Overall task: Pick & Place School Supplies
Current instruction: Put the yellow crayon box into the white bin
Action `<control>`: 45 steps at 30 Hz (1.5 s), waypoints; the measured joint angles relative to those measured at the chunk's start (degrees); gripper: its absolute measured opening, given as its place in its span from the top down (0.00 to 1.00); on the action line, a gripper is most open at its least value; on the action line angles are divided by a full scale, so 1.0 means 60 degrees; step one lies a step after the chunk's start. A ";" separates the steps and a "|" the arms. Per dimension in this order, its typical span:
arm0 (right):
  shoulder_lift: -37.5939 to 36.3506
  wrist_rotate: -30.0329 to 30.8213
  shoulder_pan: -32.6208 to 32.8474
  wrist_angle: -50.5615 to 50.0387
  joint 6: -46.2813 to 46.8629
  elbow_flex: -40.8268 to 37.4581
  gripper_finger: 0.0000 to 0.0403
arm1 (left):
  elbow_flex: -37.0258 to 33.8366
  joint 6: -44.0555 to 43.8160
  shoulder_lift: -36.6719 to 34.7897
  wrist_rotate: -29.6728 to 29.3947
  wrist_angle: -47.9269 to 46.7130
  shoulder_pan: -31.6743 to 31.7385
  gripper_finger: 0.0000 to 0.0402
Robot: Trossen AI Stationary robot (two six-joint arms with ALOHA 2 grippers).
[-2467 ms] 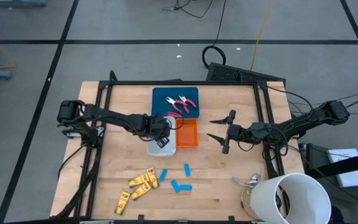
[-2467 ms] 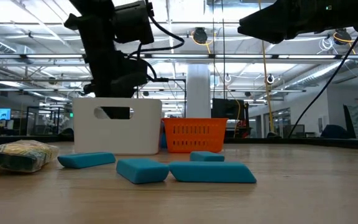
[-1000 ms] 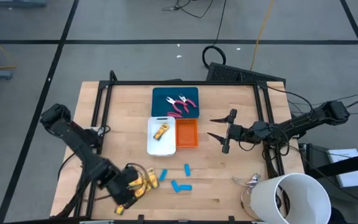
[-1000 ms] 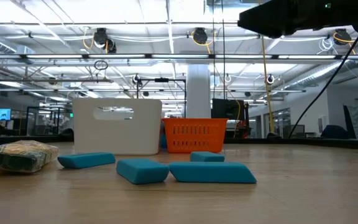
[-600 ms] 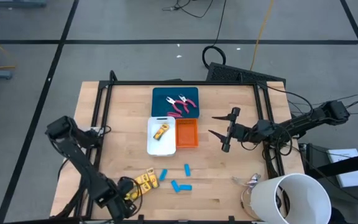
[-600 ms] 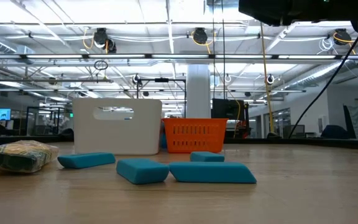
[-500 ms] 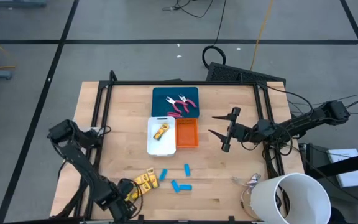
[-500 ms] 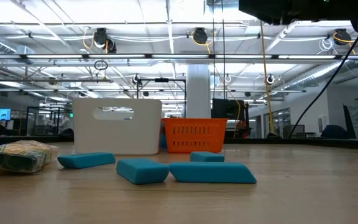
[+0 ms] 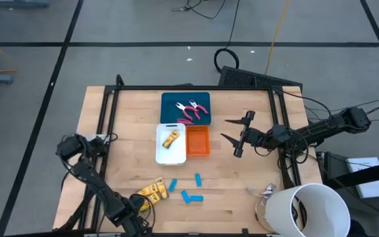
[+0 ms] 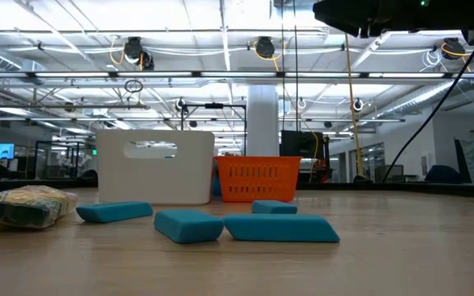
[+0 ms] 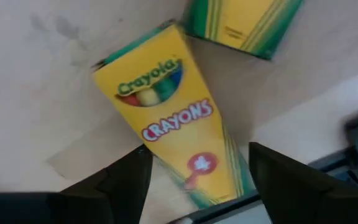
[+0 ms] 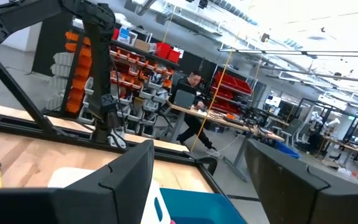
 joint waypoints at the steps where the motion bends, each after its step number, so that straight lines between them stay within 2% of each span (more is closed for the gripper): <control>1: 0.0000 0.0000 0.0003 -0.0006 0.0000 0.0000 0.39 | 0.0003 -0.0009 0.0068 0.0095 0.0117 0.0019 0.34; 6: 0.0000 0.0000 0.0006 -0.0067 0.0089 0.0000 0.39 | 0.0029 -0.0035 0.0271 0.0621 -0.0114 0.0090 0.34; 17: -0.0001 -0.0004 0.0010 -0.0128 0.0149 0.0000 0.39 | 0.0018 -0.0190 0.0308 0.1115 -0.2053 -0.0036 0.34; 24: 0.0000 -0.0004 0.0010 -0.0147 0.0149 0.0000 0.39 | -0.0015 0.0719 0.0316 0.0077 -0.1629 -0.0238 0.34; 36: 0.0000 -0.0004 0.0010 -0.0276 0.0149 0.0000 0.39 | -0.0019 0.0994 0.0326 -0.0240 -0.1447 -0.0383 0.34; 39: 0.0000 -0.0004 0.0010 -0.0293 0.0149 0.0000 0.39 | -0.0019 0.1005 0.0328 -0.0223 -0.1410 -0.0380 0.38; 45: 0.0000 -0.0004 0.0010 -0.0293 0.0149 0.0000 0.39 | -0.0015 0.1255 0.0330 -0.0244 -0.1366 -0.0373 0.52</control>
